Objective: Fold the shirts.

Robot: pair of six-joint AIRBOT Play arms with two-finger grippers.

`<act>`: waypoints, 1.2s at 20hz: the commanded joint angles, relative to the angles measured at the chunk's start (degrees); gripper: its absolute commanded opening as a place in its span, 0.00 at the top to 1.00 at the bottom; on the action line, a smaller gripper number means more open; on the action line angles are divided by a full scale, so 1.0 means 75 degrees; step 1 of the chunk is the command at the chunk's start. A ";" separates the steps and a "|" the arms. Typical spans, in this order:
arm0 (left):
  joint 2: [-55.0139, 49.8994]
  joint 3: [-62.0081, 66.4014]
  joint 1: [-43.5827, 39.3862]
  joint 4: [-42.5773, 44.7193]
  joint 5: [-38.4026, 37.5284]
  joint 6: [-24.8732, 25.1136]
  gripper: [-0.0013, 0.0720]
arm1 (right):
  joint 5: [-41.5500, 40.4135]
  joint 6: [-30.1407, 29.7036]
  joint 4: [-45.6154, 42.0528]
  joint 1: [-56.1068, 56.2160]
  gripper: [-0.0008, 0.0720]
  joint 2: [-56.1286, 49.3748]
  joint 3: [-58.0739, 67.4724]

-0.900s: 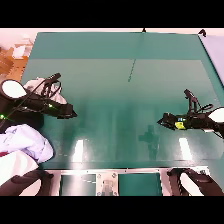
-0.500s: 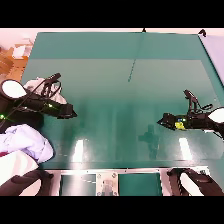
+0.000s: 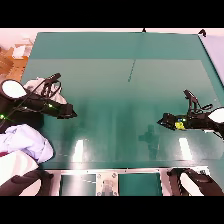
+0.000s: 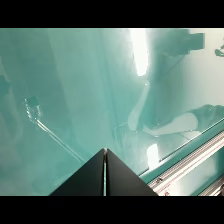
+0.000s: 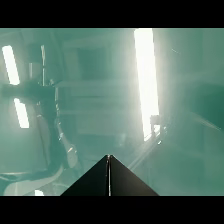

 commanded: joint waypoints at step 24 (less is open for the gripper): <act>-0.3981 0.2203 0.2547 0.4645 0.5147 -0.0641 0.05 | -0.1000 0.0003 0.0003 0.0006 0.88 -0.0038 -0.0035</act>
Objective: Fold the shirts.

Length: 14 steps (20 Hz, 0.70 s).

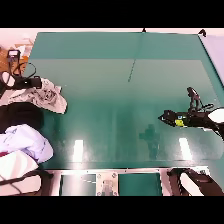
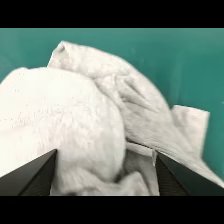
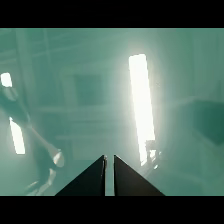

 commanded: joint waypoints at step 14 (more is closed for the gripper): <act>-0.0157 0.4357 -0.1728 -0.2299 -0.3716 0.1023 0.96 | 0.0087 0.0000 -0.0006 -0.0009 0.90 -0.0003 0.1113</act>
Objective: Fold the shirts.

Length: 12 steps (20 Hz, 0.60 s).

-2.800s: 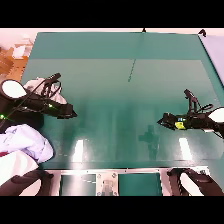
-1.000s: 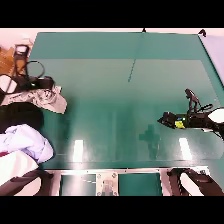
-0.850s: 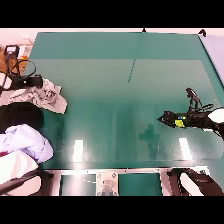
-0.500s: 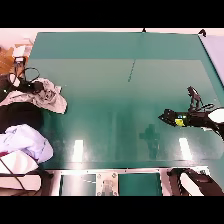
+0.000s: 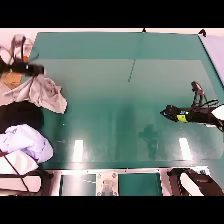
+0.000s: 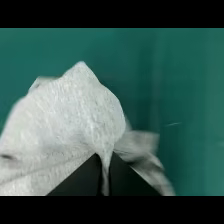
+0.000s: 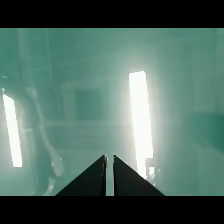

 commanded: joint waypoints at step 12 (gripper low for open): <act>-0.0449 0.0149 -0.4846 -0.2836 -0.1282 -0.0539 0.05 | 0.1043 0.0000 -0.0006 -0.0009 0.61 0.0000 0.1174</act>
